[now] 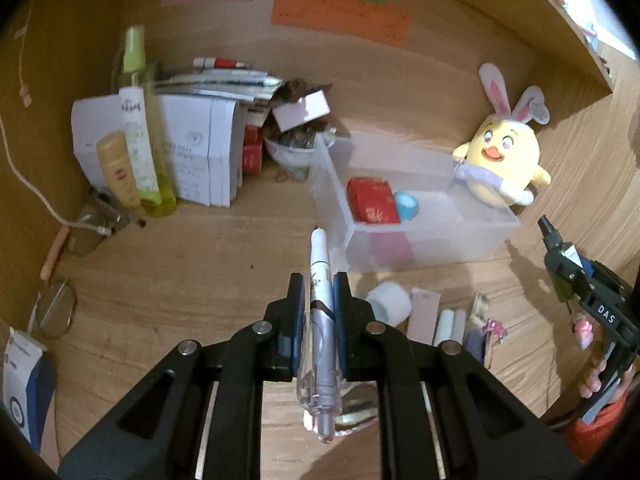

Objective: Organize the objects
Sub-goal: 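Grasp the white pen with the left tool while the right tool grasps the green pump bottle, then lower the pen and bottle into the clear box and open both tools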

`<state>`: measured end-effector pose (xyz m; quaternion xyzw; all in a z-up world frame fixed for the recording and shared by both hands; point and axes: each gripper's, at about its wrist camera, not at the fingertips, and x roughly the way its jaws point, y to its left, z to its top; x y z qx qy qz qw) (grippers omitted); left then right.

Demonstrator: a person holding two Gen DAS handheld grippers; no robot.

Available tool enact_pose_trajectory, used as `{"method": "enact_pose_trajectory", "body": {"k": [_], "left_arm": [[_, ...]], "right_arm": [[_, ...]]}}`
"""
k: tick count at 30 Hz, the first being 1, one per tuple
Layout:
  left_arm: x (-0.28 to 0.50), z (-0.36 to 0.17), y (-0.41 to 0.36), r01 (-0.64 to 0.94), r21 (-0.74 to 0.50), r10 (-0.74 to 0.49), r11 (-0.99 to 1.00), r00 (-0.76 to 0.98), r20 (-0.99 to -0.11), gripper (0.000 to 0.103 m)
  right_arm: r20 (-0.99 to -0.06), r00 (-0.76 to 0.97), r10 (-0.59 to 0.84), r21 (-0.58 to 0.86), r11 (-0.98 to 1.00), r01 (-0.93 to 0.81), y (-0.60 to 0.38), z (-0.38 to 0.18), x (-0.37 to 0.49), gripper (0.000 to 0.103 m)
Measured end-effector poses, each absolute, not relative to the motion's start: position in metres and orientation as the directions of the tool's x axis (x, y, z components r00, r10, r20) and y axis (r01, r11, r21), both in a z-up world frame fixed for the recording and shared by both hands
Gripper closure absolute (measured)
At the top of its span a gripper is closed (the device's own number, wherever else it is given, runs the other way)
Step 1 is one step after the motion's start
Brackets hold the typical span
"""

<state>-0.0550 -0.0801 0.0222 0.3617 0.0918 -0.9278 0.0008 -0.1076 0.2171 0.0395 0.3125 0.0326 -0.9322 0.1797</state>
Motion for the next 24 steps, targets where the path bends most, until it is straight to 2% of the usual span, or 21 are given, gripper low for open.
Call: {"method": "enact_pose_trajectory", "body": {"k": [13,24], "left_arm": [[-0.094,0.048,-0.058,0.001,-0.147,0.092,-0.989,-0.779,-0.621,0.090],[-0.132,0.054,-0.048,-0.030,-0.158,0.122,-0.987,-0.780,-0.614,0.090]], "right_arm": [[-0.531,-0.770,-0.354,0.055,-0.921,0.385,0.202,0.072,-0.145,0.064],[-0.522,-0.770,-0.366,0.042,-0.913,0.405,0.185,0.086,-0.183,0.064]]}}
